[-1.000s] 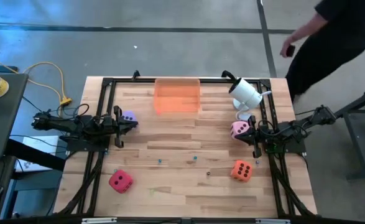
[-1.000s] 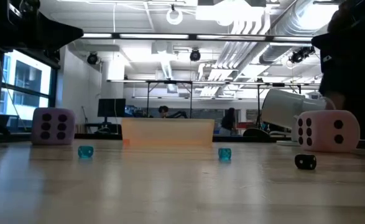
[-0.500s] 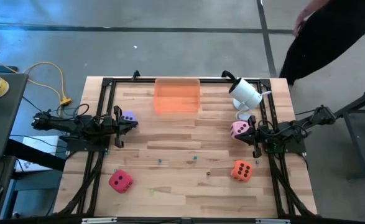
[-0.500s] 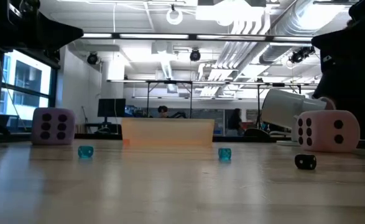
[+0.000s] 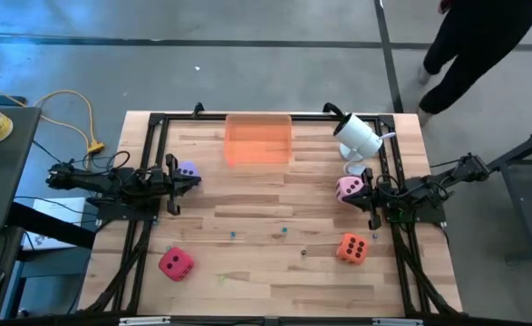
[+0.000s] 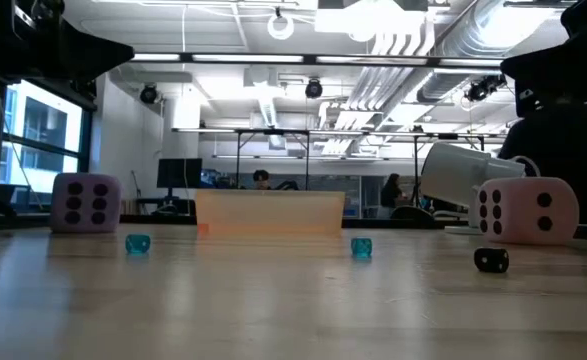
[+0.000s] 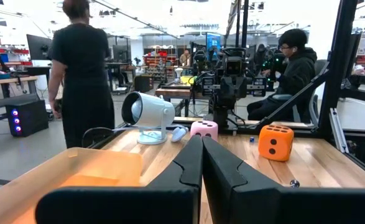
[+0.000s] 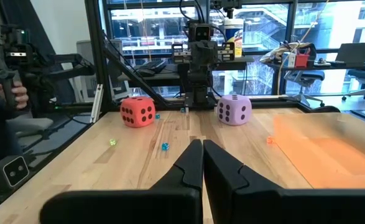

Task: Pick & Place Dice

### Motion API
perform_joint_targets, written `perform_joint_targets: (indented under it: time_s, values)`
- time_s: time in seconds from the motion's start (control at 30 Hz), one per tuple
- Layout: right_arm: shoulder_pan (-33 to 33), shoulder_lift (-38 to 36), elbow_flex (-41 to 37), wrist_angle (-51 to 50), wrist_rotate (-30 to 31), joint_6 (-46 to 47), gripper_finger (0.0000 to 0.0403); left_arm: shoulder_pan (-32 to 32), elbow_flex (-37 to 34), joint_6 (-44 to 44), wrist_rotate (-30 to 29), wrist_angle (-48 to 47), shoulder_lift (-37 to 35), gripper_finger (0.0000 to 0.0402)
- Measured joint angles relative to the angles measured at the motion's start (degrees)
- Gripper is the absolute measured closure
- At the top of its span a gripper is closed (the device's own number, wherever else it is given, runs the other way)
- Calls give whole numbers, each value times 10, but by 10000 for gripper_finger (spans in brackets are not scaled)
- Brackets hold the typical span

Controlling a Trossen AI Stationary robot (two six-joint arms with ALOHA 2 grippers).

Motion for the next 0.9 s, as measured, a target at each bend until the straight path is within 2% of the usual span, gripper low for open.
perform_joint_targets:
  time_s: [0.13,0.3,0.47,0.57,0.73,0.9]
  values:
    - [0,0,0,8,-1,4,401,0,0,0,0,0,0,401]
    - [0,0,0,33,-1,87,401,0,0,-38,0,2,0,401]
    - [0,0,0,41,1,2,401,0,0,-59,0,7,0,401]
    - [0,0,0,41,-9,3,401,0,0,-59,0,8,0,401]
    - [1,0,0,60,-81,29,401,0,0,-61,0,8,0,401]
    - [1,0,0,121,-91,4,390,0,0,-61,0,8,0,401]
